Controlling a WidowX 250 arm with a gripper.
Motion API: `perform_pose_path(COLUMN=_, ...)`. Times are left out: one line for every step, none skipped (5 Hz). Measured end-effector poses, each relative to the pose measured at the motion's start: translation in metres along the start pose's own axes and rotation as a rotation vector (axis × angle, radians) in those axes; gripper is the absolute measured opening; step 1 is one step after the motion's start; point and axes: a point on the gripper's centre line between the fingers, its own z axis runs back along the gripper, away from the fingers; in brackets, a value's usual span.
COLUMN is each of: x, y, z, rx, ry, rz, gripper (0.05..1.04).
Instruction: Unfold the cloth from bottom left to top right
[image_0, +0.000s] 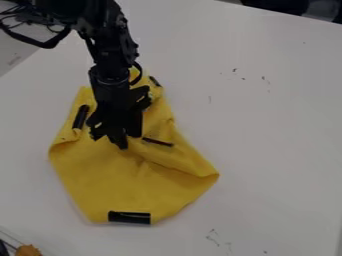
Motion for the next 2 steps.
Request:
perform_pose_path(x=-0.0008, y=-0.0022, z=0.0008, rx=-0.004, ry=-0.002, rz=-0.005, gripper=0.119)
perform_pose_path(x=0.0000, y=-0.0052, z=0.0050, rx=0.003, ry=-0.006, rz=-0.039, gripper=0.060)
